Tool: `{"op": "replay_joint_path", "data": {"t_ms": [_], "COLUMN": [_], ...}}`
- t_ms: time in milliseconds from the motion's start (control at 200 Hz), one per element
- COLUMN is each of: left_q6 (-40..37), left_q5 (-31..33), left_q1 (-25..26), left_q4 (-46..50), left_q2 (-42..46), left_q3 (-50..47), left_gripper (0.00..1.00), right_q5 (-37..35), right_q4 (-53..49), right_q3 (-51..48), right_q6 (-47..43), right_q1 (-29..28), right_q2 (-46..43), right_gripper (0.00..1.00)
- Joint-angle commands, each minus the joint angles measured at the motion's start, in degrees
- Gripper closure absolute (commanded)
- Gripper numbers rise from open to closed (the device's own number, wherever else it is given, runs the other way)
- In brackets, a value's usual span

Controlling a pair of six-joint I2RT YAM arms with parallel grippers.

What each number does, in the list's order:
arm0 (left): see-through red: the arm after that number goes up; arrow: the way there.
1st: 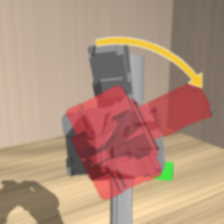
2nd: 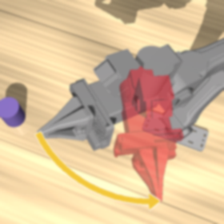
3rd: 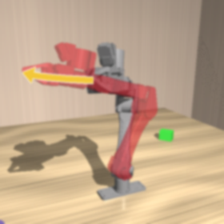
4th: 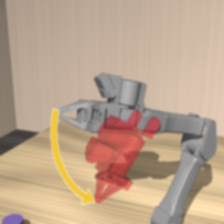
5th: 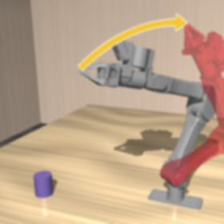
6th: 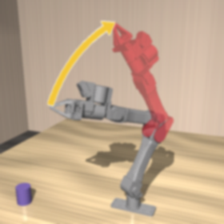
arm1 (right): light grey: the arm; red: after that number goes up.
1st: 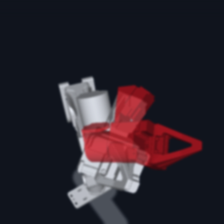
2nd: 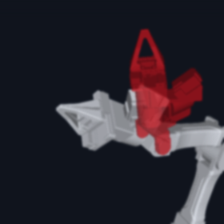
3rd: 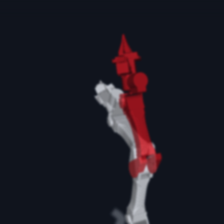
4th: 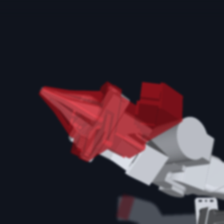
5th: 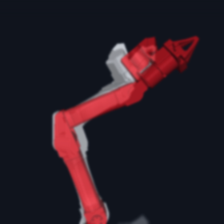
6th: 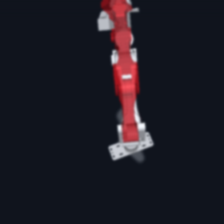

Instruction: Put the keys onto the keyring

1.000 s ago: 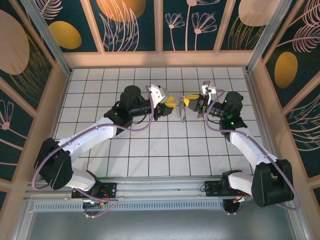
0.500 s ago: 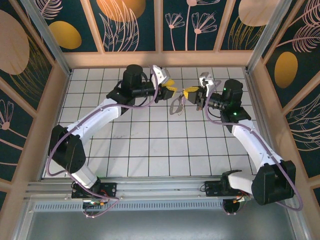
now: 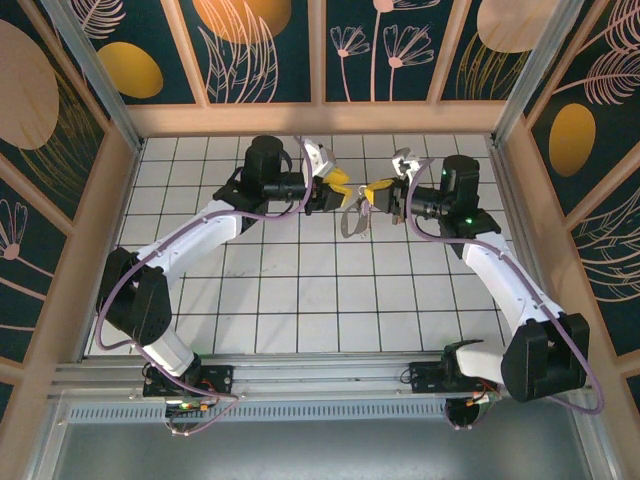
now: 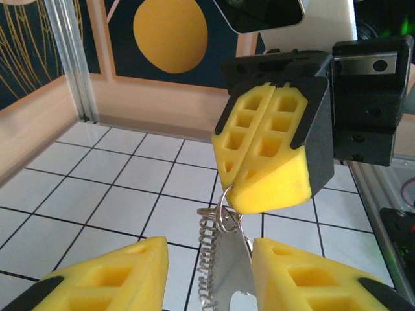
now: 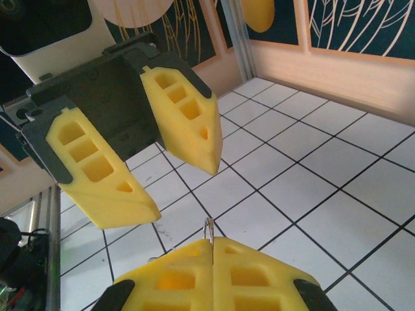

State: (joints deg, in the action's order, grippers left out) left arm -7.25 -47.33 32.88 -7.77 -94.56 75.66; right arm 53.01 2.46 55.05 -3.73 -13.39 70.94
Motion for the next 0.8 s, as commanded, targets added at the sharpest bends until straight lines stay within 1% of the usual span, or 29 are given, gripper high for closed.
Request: {"op": "replay_joint_path", "data": {"t_ms": [0,120,431,716,731,796], "left_q6": [0.7,1.3,2.0,2.1,2.1,2.2], "left_q5": [-2.8,-3.8,-6.0,-6.5,-6.5,-6.6], "left_q1": [-0.1,-0.1,0.0,0.9,0.9,1.1], "left_q4": [-2.6,-2.4,-2.2,-2.4,-2.5,-2.6], "left_q2": [0.3,-0.8,-3.0,-3.3,-4.6,-5.0], "left_q3": [-1.4,-0.5,1.0,2.0,2.1,2.4], "left_gripper": [0.61,0.61,0.6,0.6,0.6,0.6], "right_q5": [3.3,5.5,8.4,10.0,10.1,10.3], "right_q4": [-1.3,-1.5,-1.4,-1.0,-0.9,-1.0], "right_q3": [2.5,2.8,2.9,2.9,2.9,2.9], "right_q6": [-2.0,-2.4,-2.9,-2.8,-2.8,-2.8], "right_q1": [0.1,0.5,0.5,0.5,0.5,0.5], "right_q2": [1.2,2.1,2.6,2.7,2.7,2.8], "right_gripper": [1.0,1.0,1.0,1.0,1.0,1.0]}}
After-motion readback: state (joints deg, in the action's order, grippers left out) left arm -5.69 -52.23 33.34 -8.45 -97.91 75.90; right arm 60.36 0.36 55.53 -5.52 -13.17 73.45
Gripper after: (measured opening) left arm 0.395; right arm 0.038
